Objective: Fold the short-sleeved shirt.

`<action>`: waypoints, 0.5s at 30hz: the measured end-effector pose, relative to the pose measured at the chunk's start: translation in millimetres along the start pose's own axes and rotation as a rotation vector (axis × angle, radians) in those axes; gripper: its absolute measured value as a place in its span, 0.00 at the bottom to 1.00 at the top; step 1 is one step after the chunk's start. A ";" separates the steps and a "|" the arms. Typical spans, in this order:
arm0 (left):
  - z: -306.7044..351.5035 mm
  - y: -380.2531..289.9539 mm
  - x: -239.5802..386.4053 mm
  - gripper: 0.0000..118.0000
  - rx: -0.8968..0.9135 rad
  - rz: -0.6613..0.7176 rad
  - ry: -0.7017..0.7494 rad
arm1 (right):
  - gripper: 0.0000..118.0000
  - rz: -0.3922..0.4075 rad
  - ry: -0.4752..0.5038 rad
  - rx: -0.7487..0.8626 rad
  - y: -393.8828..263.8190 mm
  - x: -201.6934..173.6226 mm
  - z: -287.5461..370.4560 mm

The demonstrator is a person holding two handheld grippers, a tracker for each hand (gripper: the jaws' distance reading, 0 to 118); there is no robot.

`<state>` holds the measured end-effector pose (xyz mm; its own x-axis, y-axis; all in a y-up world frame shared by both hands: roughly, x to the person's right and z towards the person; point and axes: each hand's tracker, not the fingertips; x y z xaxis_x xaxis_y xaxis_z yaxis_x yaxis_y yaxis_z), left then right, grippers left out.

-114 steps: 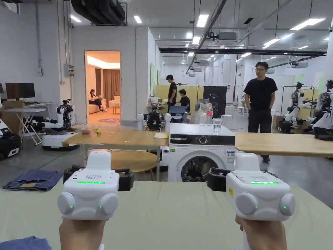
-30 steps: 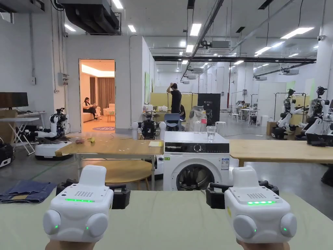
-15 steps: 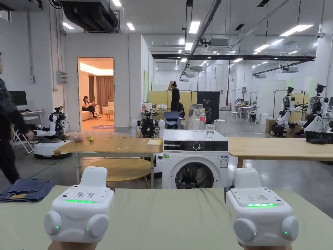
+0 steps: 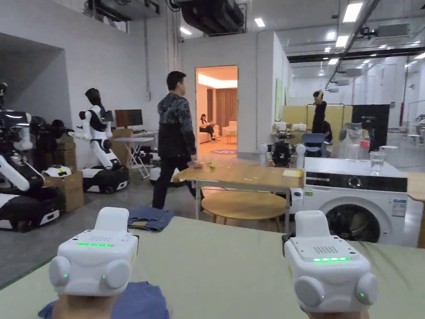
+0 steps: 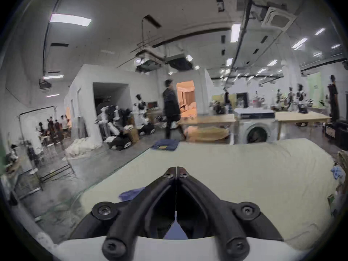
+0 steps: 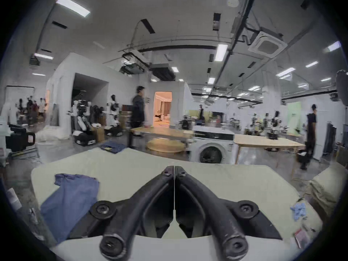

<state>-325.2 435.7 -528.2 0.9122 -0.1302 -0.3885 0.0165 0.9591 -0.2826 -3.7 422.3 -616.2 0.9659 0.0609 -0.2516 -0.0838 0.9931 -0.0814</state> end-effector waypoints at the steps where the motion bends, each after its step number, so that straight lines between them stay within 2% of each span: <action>1: -0.8 -5.8 -16.4 0.00 -0.027 0.001 0.026 | 0.00 0.003 0.029 -0.003 -3.5 -15.0 -3.2; 3: -3.4 -18.5 -44.3 0.00 -0.093 0.000 0.067 | 0.00 -0.006 0.088 -0.020 -12.5 -37.1 -7.7; 6: -18.6 -33.6 -58.7 0.00 -0.219 0.027 0.018 | 0.00 -0.008 0.122 -0.037 -24.4 -57.5 -14.2; 9: -53.0 -52.0 -47.4 0.00 -0.397 -0.023 -0.053 | 0.00 -0.008 0.144 -0.060 -34.8 -66.3 -24.9; 10: -68.7 -60.9 -42.5 0.00 -0.482 -0.002 -0.080 | 0.00 -0.006 0.148 -0.067 -38.5 -67.4 -29.2; 13: -125.9 -93.4 -30.9 0.00 -0.756 0.177 -0.219 | 0.00 0.016 0.151 -0.082 -51.1 -71.6 -41.4; 15: -154.6 -113.6 -10.0 0.00 -0.793 0.113 -0.239 | 0.00 0.033 0.149 -0.092 -60.0 -71.6 -52.6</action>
<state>-399.5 289.2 -627.8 0.9549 0.0986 -0.2800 -0.2915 0.4902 -0.8215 -80.7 353.1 -644.1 0.9160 0.0712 -0.3949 -0.1436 0.9771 -0.1571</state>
